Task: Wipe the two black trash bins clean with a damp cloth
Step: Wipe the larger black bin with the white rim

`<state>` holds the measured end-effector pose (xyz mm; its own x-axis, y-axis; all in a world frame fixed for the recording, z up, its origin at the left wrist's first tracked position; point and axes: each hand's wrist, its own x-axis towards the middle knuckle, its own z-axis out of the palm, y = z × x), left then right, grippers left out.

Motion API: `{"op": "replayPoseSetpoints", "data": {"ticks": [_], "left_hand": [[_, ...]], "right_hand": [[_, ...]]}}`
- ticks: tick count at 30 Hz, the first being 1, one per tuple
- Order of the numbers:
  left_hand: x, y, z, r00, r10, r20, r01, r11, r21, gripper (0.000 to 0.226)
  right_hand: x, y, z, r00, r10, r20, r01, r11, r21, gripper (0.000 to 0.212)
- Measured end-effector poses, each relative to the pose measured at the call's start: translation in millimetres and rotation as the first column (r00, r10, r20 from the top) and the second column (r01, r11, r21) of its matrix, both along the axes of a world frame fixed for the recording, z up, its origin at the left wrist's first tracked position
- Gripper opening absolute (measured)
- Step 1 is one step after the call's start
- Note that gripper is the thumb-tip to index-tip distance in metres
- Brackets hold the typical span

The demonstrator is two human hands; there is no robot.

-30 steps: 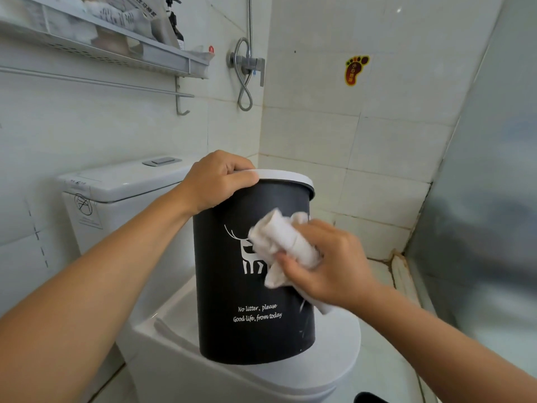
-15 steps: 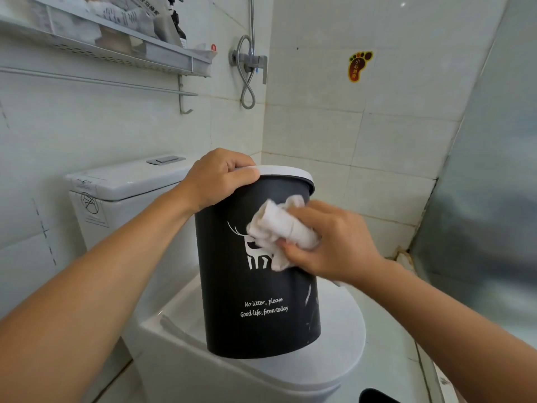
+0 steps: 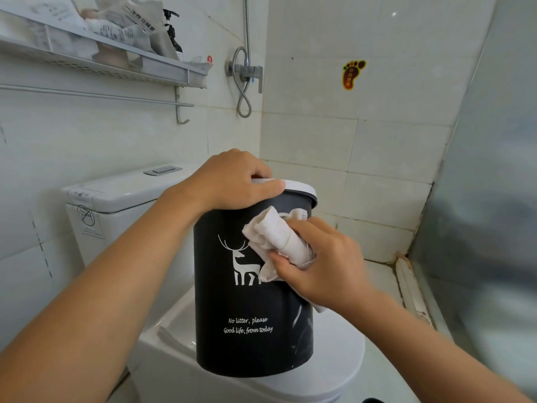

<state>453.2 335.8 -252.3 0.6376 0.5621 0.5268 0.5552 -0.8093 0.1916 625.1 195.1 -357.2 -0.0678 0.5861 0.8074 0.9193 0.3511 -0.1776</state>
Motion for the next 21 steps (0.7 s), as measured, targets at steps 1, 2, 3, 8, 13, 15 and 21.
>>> {"op": "replayPoseSetpoints", "data": {"ticks": [1,2,3,8,13,15,21], "left_hand": [[6,-2,-1,1.0,-0.013,-0.004,0.013,1.0,-0.003,0.058],[11,-4,-2,1.0,-0.011,-0.024,0.011,1.0,0.013,0.052],[16,-4,-4,0.999,0.007,-0.05,-0.005,0.999,0.05,0.046],[11,5,-12,0.999,0.014,0.041,-0.017,0.996,0.083,0.05],[6,11,-17,0.979,-0.107,0.173,0.095,0.993,0.073,0.043],[6,14,-18,0.956,-0.181,0.231,0.183,0.983,0.011,0.039],[3,20,-19,0.951,-0.227,0.21,0.26,0.954,-0.148,0.023]], "right_hand": [[-2,0,0,1.0,0.005,0.007,-0.004,1.0,-0.003,0.042],[-4,-1,0,1.0,0.01,0.02,-0.01,1.0,-0.009,0.043],[-5,-2,0,0.999,0.014,0.044,-0.014,1.0,-0.017,0.044],[-1,-15,-16,0.985,0.06,0.161,-0.048,0.996,-0.08,0.044],[8,-20,-24,0.994,0.071,0.085,-0.064,0.994,-0.084,0.041],[13,-19,-21,0.998,0.041,0.046,-0.039,0.997,-0.06,0.041],[37,-8,-7,0.989,-0.026,-0.149,0.021,0.999,-0.034,0.034]]}}
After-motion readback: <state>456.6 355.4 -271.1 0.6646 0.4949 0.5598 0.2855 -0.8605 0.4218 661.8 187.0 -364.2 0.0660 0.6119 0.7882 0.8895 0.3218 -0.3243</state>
